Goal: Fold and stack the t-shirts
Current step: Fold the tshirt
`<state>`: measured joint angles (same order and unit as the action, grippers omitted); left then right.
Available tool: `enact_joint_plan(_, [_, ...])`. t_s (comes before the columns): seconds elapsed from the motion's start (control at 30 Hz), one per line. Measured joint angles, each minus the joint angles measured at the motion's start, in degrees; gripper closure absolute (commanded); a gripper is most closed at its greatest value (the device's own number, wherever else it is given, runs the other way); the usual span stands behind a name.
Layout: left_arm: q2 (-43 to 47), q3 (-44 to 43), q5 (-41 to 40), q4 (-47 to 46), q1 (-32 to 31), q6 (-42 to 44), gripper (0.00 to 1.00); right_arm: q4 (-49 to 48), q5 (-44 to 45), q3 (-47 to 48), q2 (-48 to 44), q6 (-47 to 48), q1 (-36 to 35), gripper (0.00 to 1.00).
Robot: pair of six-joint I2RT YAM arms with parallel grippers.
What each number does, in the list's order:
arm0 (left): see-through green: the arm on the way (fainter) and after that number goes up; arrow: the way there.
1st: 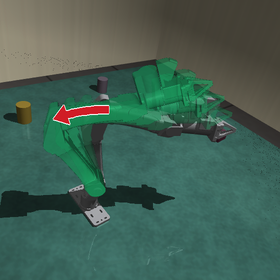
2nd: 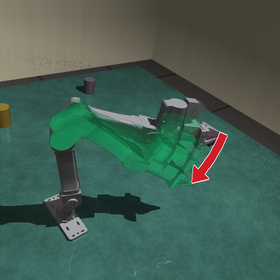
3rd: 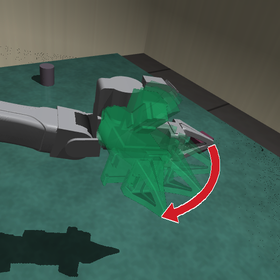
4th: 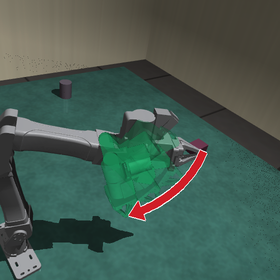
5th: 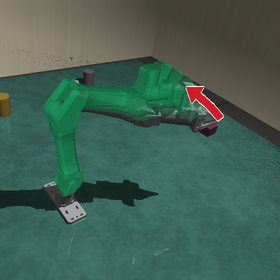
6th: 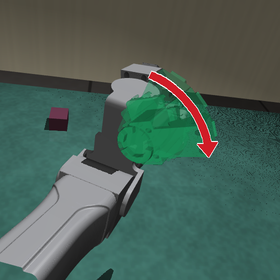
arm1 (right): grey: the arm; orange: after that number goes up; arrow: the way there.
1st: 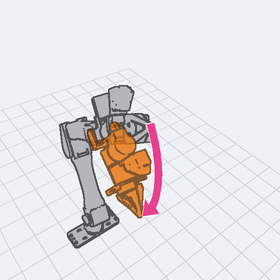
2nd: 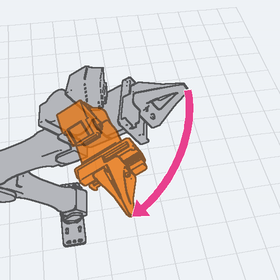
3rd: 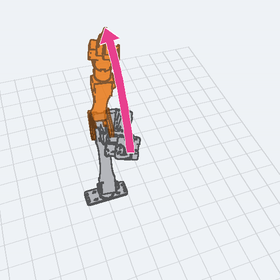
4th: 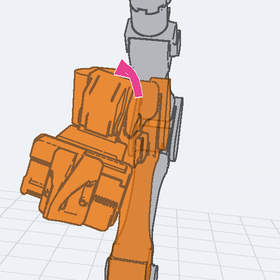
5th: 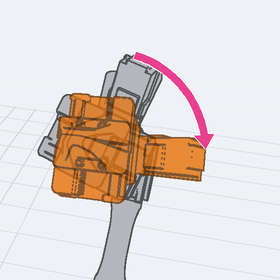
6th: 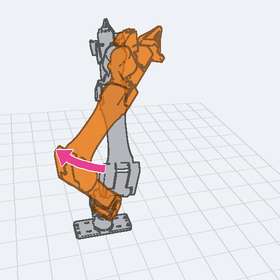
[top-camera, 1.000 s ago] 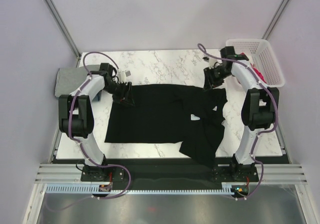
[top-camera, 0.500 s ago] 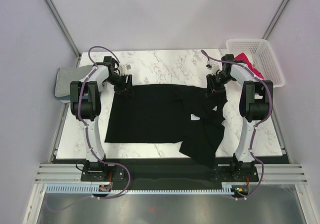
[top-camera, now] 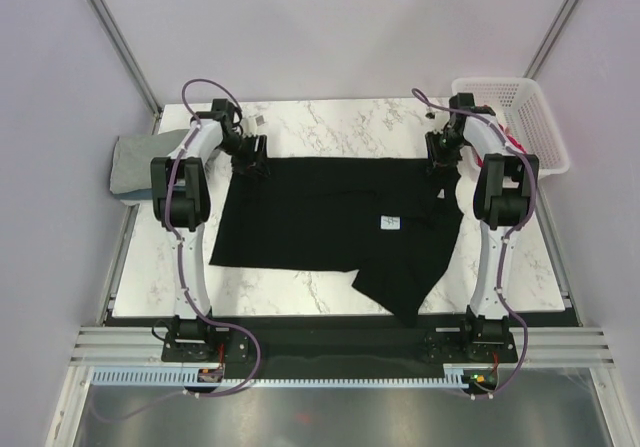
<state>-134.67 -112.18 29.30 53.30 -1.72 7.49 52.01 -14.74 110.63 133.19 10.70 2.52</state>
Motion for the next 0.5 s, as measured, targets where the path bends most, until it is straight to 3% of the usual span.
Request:
enact_joint_plan(0.3, [-4.2,-8.2,-3.8,-0.7,-0.6,0.0,0.37,-4.0,5.5,19.2,11.3,1.3,-1.5,0.64])
enact_joint_plan(0.43, [-5.1,-10.4,-7.4,-1.6,-0.6,0.3,0.37,-7.9,8.2,22.2,13.6,2.5,-2.7,0.62])
enact_joint_plan(0.5, [-5.4,-11.1,-9.9,-2.2,-0.6,0.4,0.37,-10.5,10.3,22.4,13.9,3.0,-3.4,0.57])
